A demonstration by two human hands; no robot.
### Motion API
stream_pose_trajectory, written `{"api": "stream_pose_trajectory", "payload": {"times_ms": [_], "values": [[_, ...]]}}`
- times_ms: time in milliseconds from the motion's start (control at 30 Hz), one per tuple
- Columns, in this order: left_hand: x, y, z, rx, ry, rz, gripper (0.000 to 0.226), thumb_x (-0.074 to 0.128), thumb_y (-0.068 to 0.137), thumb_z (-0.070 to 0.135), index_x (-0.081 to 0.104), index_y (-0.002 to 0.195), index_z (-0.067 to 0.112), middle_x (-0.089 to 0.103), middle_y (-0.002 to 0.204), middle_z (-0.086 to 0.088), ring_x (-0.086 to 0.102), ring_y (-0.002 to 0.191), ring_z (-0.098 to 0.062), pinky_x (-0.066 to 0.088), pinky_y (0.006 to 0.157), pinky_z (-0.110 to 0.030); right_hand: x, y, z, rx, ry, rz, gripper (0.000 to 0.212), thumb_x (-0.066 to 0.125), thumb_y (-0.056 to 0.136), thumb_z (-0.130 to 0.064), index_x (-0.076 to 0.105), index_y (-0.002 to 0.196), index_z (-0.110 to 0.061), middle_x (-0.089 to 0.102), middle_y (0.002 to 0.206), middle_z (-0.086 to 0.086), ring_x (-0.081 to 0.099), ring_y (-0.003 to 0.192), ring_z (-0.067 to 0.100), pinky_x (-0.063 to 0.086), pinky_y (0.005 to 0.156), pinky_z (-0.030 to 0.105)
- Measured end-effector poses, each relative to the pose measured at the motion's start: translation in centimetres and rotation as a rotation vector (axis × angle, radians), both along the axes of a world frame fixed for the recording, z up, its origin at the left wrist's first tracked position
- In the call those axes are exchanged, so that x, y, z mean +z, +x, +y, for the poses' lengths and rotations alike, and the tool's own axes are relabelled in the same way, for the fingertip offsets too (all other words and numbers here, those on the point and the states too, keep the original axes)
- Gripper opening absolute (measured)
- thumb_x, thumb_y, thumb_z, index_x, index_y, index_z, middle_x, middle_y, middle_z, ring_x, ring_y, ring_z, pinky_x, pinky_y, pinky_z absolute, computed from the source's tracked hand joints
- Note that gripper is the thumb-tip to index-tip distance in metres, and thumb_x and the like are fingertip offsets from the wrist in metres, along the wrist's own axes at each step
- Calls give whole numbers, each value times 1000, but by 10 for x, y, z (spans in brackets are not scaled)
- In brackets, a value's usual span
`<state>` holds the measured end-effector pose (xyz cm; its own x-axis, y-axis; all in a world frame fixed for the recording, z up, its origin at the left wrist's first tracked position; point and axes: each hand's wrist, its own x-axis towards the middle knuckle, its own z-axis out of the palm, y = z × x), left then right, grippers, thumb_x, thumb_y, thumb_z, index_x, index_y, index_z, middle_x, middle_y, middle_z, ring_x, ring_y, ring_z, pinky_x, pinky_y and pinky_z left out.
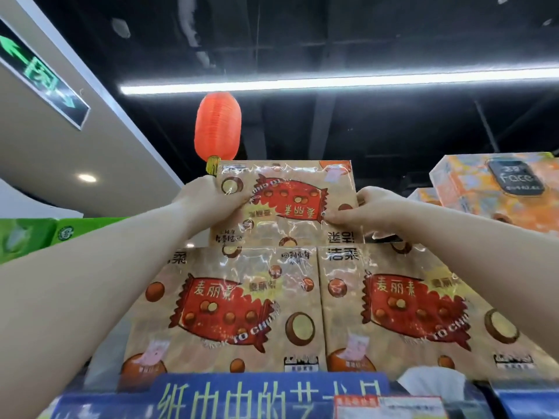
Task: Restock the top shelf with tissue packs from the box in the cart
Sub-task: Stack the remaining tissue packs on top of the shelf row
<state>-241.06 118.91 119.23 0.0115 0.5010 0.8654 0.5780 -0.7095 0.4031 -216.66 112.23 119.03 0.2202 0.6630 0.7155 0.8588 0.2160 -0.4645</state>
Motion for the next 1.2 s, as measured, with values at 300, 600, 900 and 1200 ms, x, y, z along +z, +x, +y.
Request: {"api": "stream_pose_trajectory", "payload": {"times_ms": [300,600,900,1200], "values": [[36,44,-6,466,320,430,111,50,67,80,8,152,21,14,159,-6,1,147,-32,1,115,-55,-6,5,8,66,45,3,69,74,70,-55,47,122,-18,59,102,-2,58,87,13,45,59,25],[43,51,-11,392,385,328,77,60,63,76,54,116,21,59,114,0,54,108,-23,42,97,-46,-2,7,3,165,-140,-78,61,74,69,-55,50,115,-23,59,111,-7,57,102,15,45,92,34],[35,24,-13,59,323,-96,60,73,70,55,50,111,18,56,106,1,56,95,-20,50,81,-40,32,-12,-8,364,318,95,85,84,65,-36,40,136,-21,58,119,2,60,103,21,54,83,42],[3,-4,-8,-230,124,-297,43,73,79,40,50,109,20,59,93,10,60,93,-15,52,83,-37,56,-71,-18,383,618,-9,103,83,69,-31,19,148,-19,37,145,6,43,129,23,44,103,44]]}}
